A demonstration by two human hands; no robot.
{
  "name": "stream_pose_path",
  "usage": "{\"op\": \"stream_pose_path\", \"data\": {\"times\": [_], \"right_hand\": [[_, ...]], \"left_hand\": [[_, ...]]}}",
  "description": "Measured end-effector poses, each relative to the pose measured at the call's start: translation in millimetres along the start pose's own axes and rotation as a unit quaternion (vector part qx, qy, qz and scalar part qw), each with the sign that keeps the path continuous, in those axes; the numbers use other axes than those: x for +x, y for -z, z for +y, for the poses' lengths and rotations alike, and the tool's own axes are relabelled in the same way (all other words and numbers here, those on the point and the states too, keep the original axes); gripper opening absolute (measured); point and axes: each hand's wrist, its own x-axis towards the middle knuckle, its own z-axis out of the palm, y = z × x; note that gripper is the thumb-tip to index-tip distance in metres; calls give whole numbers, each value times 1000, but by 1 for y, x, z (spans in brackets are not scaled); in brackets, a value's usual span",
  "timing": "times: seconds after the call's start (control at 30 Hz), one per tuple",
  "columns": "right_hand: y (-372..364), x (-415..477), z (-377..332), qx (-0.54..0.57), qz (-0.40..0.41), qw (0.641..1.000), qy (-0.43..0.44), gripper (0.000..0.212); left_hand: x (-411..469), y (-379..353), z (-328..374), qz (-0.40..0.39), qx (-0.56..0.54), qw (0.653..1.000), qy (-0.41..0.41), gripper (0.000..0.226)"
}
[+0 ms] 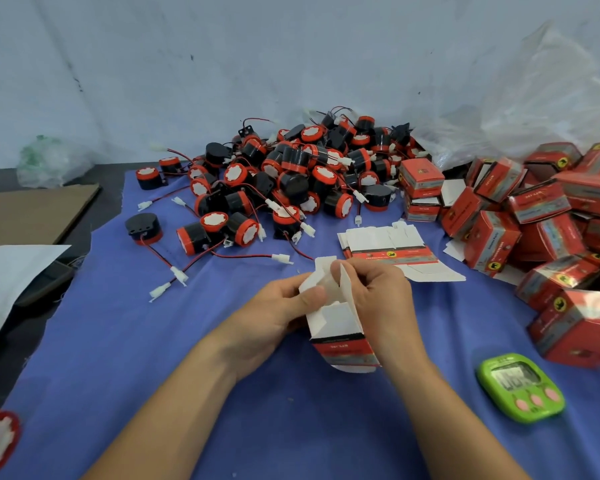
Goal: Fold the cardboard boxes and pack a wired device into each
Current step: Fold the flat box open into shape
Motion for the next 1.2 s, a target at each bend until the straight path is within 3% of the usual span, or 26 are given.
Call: {"op": "stream_pose_path", "data": {"times": [0.1,0.2,0.27,0.33,0.4,0.53,0.63,0.73,0.87,0.97,1.03,1.2], "right_hand": [[7,-2,0,-41,32,998,-19,38],[12,-3,-4,84,63,993,-52,45],[12,-6,-6,154,29,986,-63,46],[7,-11,-4,126,-21,990,-65,48],[-1,-16,-3,83,-15,992,-89,54],[-4,-16,-4,-17,89,987,-132,72],[2,-11,-3,-59,114,985,-117,72],[2,-10,-2,-2,82,991,-110,74],[-5,-10,-6,125,-24,990,-68,56],[-6,-10,-7,106,-89,990,-27,47],[-4,-12,-8,72,-90,993,-4,40],[-5,-12,-6,77,-78,993,-39,30]], "left_hand": [[4,-5,1,81,15,996,-29,38],[8,-3,3,245,1,962,-118,26],[8,1,3,344,23,922,-173,9],[7,2,-2,410,76,891,-180,10],[6,-5,-6,451,143,867,-158,29],[3,-20,-13,406,181,880,-168,63],[0,-31,-5,367,180,901,-146,56],[-1,-26,4,360,167,909,-124,27],[-3,-16,11,384,259,880,-101,36],[-2,-18,4,430,262,858,-103,31],[-2,-21,4,459,249,848,-94,22],[-3,-27,8,466,198,858,-87,21]]}}
